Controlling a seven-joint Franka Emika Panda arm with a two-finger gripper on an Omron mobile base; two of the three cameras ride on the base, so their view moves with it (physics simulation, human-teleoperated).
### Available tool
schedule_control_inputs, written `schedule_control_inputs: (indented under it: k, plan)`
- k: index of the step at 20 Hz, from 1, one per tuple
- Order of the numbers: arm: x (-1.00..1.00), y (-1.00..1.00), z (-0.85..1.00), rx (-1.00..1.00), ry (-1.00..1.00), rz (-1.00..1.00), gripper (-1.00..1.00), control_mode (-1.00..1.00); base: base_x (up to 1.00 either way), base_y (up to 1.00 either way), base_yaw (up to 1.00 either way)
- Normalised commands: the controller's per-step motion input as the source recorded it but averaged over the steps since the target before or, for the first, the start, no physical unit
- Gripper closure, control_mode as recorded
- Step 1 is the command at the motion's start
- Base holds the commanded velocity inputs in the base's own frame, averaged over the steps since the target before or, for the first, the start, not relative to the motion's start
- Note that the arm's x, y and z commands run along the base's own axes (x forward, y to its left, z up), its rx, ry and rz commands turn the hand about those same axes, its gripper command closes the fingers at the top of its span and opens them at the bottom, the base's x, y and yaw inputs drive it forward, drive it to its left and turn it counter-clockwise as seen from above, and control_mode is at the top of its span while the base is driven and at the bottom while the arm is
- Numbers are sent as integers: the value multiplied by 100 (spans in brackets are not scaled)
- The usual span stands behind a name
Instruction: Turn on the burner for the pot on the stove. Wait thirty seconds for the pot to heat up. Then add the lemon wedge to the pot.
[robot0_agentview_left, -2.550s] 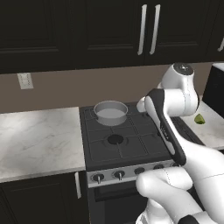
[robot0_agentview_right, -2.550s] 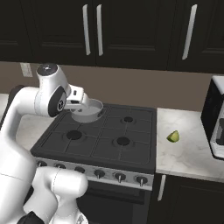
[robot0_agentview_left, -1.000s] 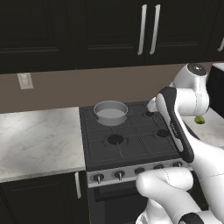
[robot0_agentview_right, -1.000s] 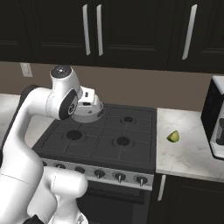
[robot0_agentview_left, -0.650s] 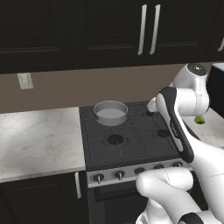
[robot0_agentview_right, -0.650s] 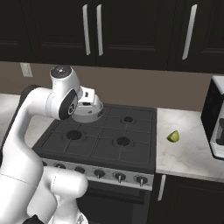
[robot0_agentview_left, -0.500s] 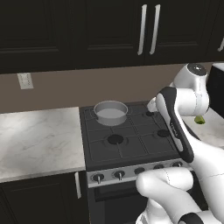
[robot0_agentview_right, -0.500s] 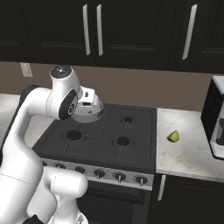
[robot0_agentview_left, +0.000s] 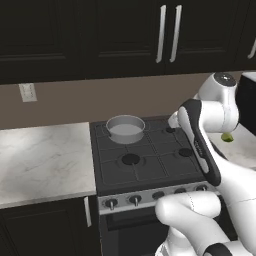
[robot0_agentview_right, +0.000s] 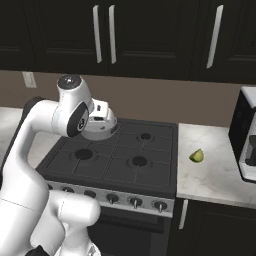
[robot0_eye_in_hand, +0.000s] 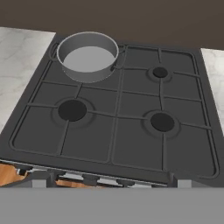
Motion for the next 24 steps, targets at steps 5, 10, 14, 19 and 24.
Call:
schedule_control_inputs:
  k: [5, 10, 14, 19, 24]
  plan:
    - [0, 0, 0, 0, 0, 0, -100, 100, -2, -46, 0]
    - [0, 0, 0, 0, 0, 0, -100, 100, 0, -38, 0]
    - [0, 0, 0, 0, 0, 0, -100, 100, 0, -32, 0]
    - [0, 0, 0, 0, 0, 0, -100, 100, 0, -32, 0]
    - [0, 0, 0, 0, 0, 0, -100, 100, 0, -38, 0]
